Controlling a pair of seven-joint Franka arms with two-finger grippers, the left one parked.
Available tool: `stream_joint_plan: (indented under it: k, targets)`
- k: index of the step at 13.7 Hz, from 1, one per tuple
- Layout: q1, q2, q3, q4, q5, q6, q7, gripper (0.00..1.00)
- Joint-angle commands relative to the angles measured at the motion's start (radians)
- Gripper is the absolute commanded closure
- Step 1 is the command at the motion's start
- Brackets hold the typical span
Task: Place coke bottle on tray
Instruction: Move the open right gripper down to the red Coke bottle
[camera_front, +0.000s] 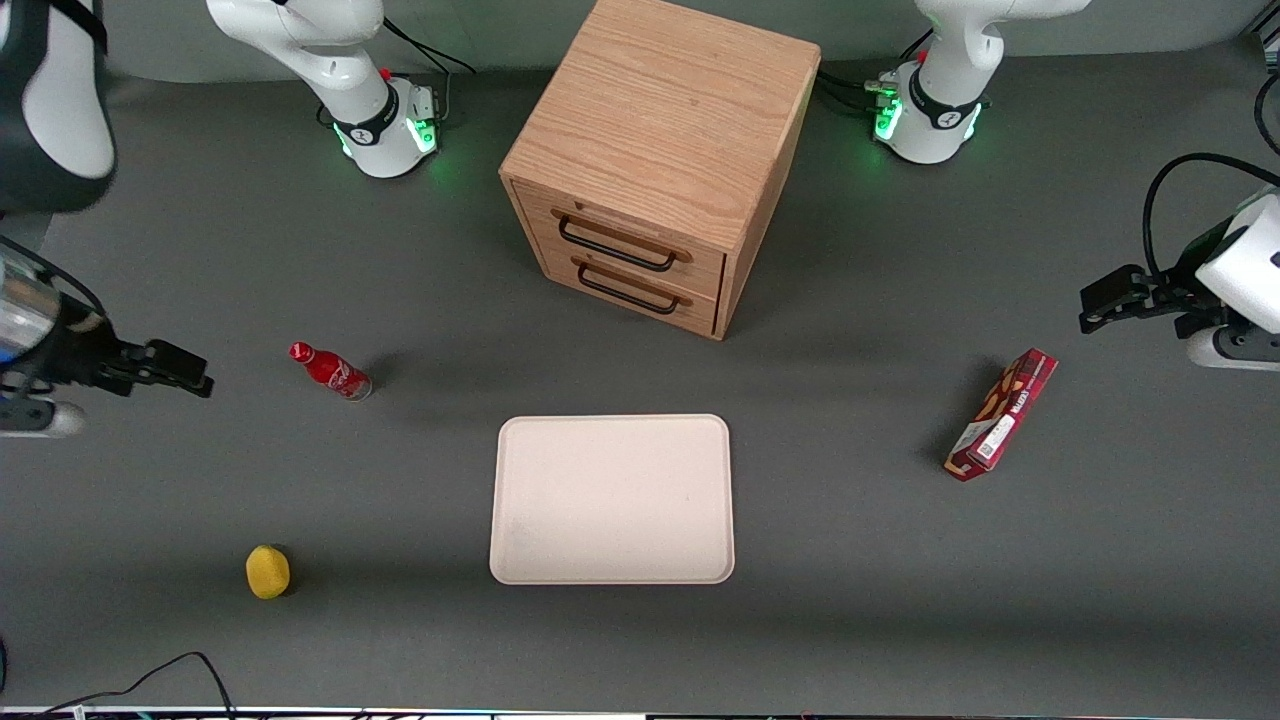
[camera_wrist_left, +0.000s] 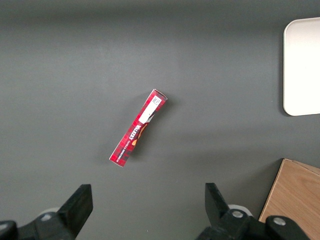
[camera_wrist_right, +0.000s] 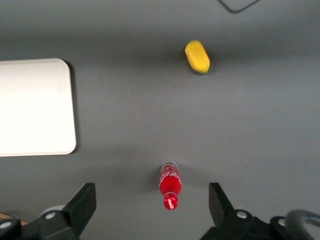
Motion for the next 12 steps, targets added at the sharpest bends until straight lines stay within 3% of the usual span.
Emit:
stream_joint_plan:
  k: [1,4,8,12]
  targets:
    - [0.002,0.015,0.005,-0.116,0.001,0.136,-0.013,0.00]
    - [0.010,-0.003,0.007,-0.290,0.001,0.308,-0.013,0.00]
    - [0.009,-0.047,0.030,-0.403,-0.001,0.345,-0.025,0.00]
    - [0.001,-0.156,0.030,-0.664,-0.001,0.541,-0.034,0.00]
